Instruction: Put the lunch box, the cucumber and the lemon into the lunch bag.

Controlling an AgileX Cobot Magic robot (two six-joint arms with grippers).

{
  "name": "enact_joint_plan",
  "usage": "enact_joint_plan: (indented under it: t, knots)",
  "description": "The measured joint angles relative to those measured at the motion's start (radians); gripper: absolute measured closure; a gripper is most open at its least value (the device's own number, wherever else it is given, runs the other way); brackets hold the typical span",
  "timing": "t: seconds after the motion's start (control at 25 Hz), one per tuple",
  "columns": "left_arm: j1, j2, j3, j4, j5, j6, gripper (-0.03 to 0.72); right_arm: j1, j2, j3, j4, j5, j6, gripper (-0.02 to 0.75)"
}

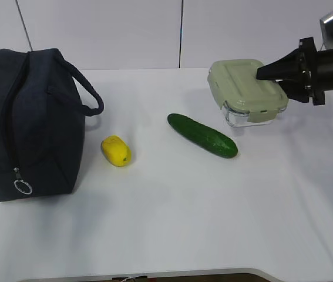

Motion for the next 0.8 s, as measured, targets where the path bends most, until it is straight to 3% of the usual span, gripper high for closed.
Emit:
enact_joint_plan:
  t: [0.36,0.8]
  knots:
    - [-0.006,0.154,0.0,-0.144,-0.133,0.035,0.446,0.094,0.0,0.0,0.057,0.0,0.003,0.364]
    - [-0.006,0.46,-0.11,-0.427,-0.227,0.272,0.444,0.159,0.0,-0.127,0.055,0.0,0.051,0.364]
